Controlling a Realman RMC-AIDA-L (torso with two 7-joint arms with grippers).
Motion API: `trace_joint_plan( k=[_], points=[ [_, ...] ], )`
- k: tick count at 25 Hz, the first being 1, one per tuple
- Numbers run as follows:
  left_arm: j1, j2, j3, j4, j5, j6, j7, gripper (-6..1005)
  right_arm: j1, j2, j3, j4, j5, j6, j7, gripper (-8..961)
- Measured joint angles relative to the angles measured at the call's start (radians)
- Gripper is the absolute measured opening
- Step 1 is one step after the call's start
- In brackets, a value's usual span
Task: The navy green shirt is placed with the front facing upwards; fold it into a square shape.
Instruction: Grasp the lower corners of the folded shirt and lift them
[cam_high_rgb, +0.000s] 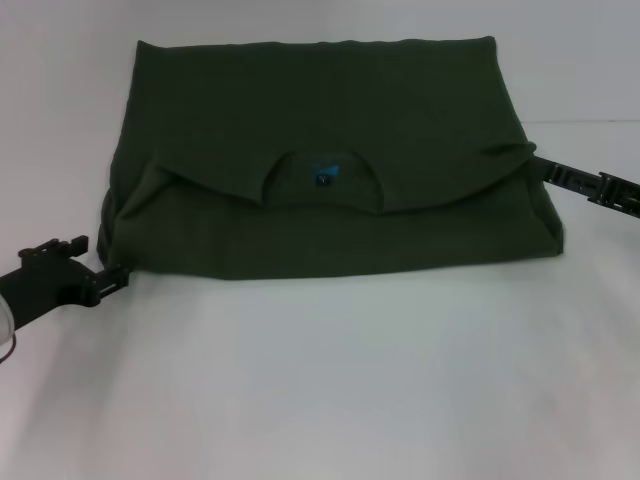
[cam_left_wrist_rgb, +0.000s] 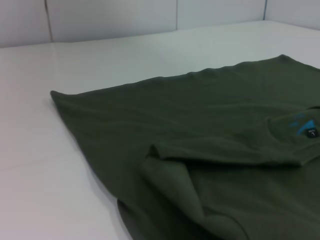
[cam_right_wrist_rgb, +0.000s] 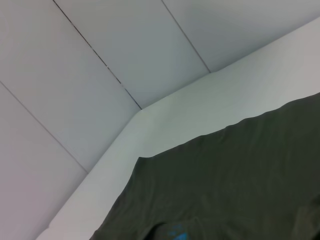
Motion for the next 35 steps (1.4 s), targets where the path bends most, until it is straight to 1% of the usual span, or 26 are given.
trace_joint_plan(
  k=[11,18,24,29,35],
  points=[
    [-0.011,0.0,0.057,-0.004,0.0,0.0,0.001,705,-0.001,0.003,0.0,0.002,0.0,0.02,0.0,807],
    [-0.013,-0.001,0.06,0.003,0.0,0.006,0.001,705,-0.002,0.003,0.0,0.002,0.0,0.022,0.0,806],
    [-0.013,-0.001,0.054,0.009,-0.005,0.007,-0.006,540,-0.008,0.004,0.0,0.002,0.0,0.022,0.0,806],
    [-0.016,-0.002,0.059,0.01,-0.002,0.005,-0.016,296,-0.014,0.004,0.0,0.002,0.0,0.017,0.0,806],
    [-0.017,-0.002,0.06,0.01,-0.002,0.0,-0.016,187,-0.016,0.005,0.0,0.001,0.0,0.017,0.0,806]
  ],
)
